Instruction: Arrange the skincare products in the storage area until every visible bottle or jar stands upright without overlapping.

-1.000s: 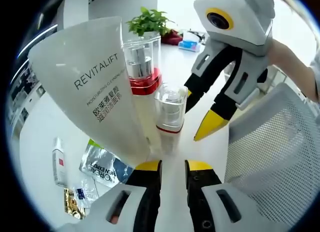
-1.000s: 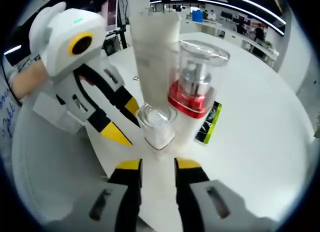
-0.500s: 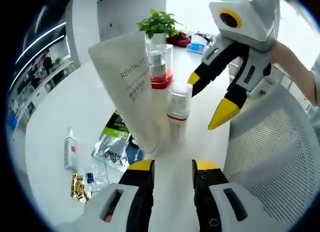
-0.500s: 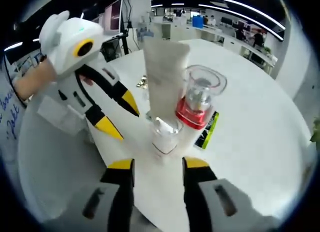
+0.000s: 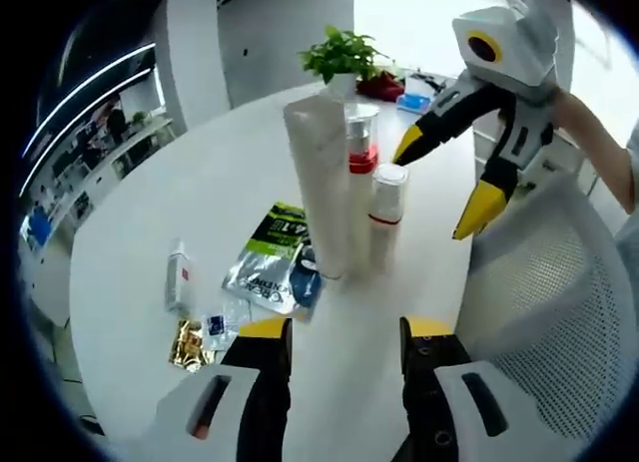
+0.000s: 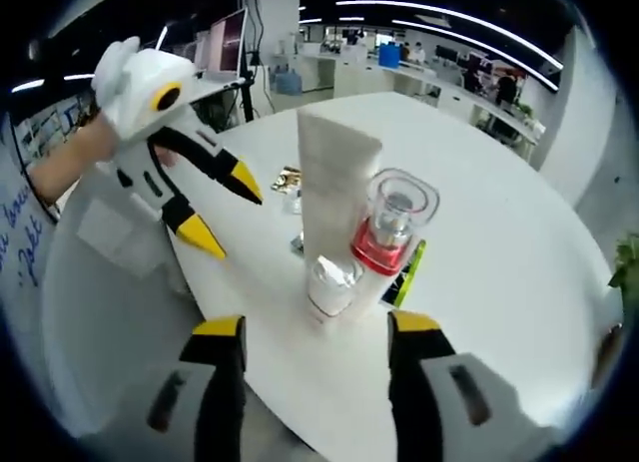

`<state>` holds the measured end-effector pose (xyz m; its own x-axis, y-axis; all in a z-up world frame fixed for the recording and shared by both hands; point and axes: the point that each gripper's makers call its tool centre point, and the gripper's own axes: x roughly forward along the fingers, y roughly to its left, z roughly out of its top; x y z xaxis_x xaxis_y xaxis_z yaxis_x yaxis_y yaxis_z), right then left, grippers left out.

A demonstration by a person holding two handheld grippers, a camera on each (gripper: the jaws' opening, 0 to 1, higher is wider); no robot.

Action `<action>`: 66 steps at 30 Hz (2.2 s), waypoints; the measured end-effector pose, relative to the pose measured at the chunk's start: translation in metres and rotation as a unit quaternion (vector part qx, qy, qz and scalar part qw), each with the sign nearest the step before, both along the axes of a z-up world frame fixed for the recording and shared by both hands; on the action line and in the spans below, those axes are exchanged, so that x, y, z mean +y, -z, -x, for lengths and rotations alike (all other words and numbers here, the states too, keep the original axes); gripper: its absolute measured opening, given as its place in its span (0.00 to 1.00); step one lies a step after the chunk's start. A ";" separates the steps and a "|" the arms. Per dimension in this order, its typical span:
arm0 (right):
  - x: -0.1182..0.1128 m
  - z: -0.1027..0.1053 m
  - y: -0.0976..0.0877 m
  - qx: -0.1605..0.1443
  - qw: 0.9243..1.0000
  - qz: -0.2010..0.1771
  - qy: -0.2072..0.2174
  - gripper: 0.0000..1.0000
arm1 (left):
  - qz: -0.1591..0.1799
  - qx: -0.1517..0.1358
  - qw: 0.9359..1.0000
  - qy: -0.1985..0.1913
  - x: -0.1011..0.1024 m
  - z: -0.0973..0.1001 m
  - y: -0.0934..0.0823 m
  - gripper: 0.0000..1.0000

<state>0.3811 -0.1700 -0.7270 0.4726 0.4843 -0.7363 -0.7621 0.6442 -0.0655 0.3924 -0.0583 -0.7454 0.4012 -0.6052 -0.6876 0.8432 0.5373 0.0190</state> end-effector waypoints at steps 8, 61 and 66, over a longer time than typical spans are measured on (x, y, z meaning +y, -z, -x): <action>0.001 -0.001 -0.008 -0.019 1.000 0.002 0.001 0.69 | -0.008 -0.014 1.000 -0.024 0.023 0.000 -0.009 0.56; 0.001 -0.005 -0.030 -0.074 0.997 0.000 0.025 1.00 | -0.050 -0.047 0.995 -0.078 0.093 -0.004 -0.036 0.97; -0.004 -0.006 -0.033 -0.081 0.996 0.000 0.034 1.00 | -0.052 -0.046 0.995 -0.071 0.093 -0.012 -0.035 0.97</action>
<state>0.3869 -0.1736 -0.6935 0.6166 0.4474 -0.6478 -0.6964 0.6938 -0.1836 0.4042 0.0351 -0.7106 0.5417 -0.4661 -0.6995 0.7515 0.6413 0.1546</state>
